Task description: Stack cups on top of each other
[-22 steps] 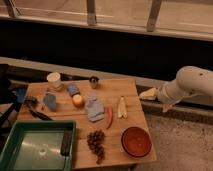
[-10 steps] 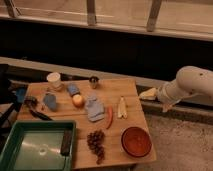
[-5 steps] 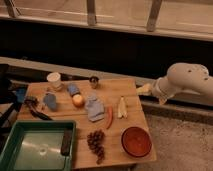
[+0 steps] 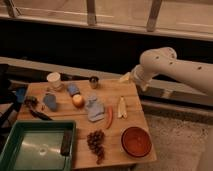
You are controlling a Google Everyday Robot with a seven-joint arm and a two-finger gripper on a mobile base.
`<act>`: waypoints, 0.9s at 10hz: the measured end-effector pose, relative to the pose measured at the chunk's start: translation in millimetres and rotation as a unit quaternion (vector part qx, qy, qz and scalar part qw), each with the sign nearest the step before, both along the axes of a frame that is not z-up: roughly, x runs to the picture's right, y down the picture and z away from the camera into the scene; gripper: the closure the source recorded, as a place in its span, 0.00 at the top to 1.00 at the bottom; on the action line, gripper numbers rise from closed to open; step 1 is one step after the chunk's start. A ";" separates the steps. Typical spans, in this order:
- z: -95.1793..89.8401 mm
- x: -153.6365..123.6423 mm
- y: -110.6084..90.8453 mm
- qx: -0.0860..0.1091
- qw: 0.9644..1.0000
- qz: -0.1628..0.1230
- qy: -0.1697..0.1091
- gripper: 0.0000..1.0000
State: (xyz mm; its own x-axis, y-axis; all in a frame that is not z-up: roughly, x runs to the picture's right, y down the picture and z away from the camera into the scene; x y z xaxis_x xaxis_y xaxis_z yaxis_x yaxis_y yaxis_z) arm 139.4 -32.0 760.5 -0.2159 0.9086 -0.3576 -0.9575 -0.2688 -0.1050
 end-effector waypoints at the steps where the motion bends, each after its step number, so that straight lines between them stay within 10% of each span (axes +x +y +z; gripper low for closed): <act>1: 6.5 -14.9 -7.0 0.000 1.000 -0.010 -0.004 0.80; 4: 32.1 -71.8 -27.2 -0.015 0.999 -0.043 -0.028 0.80; 9: 23.2 -67.5 -25.1 -0.007 0.998 -0.054 -0.008 0.80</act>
State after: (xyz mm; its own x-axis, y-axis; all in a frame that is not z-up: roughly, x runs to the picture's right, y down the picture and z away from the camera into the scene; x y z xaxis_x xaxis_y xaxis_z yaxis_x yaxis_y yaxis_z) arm 71.9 -57.1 783.8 -0.1103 0.9213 -0.3729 -0.9792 -0.1650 -0.1180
